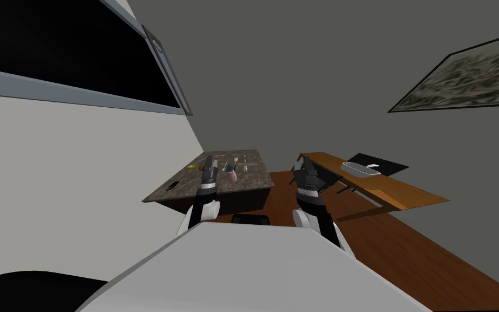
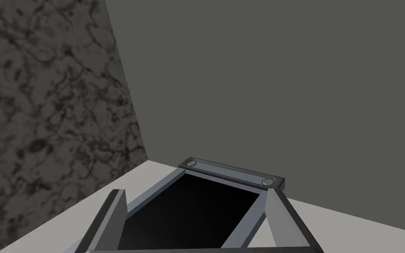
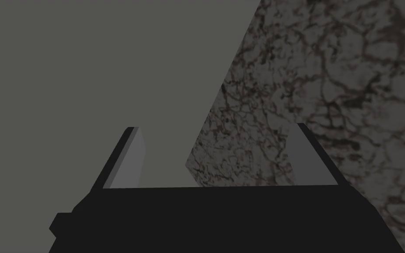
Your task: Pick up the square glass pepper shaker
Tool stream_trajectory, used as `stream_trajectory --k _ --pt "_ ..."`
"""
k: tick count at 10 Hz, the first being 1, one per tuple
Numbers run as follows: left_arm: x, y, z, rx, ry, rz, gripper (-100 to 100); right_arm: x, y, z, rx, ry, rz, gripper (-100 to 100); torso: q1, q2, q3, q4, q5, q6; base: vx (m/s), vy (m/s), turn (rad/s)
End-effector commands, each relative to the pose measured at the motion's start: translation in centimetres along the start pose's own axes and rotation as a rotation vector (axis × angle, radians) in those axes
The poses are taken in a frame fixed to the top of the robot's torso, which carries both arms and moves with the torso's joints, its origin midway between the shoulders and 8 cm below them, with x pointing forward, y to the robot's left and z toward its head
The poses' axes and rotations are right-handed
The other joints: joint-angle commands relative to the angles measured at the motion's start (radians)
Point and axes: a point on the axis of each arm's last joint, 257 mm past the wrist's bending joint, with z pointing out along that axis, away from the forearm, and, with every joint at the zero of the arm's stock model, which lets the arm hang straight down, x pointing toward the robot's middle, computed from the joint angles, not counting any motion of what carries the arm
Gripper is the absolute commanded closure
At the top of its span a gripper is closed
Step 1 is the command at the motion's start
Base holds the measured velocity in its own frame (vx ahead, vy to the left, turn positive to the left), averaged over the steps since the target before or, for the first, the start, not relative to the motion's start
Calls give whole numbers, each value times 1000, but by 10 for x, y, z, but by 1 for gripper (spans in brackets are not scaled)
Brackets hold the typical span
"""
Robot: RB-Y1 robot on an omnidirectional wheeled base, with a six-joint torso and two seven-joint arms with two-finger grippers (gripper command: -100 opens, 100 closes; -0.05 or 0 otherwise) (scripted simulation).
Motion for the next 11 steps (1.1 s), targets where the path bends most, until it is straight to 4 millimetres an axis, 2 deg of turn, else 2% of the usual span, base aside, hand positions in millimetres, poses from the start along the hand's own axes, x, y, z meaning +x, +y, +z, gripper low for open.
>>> stream_trajectory --k 1,4,7,10,11 --pt "1 6 -2 -13 36 16 -100 0 0 0 0 0 0 0 0 0 0 0 0 0 1 -38 -5" --pt "-4 28 -10 -71 106 46 -100 0 0 0 0 0 0 0 -6 1 1 0 -1 0 -18 -109 0" --pt "-21 59 -20 -166 155 72 -100 0 0 0 0 0 0 0 -13 2 1 0 -3 0 -32 -196 5" --pt "-50 92 -32 -280 175 102 -100 0 0 0 0 0 0 0 -15 3 2 1 -3 0 -39 -231 4" --pt "-50 92 -32 -281 174 95 -100 0 0 0 0 0 1 0 -16 2 1 1 -4 0 -22 -166 9"
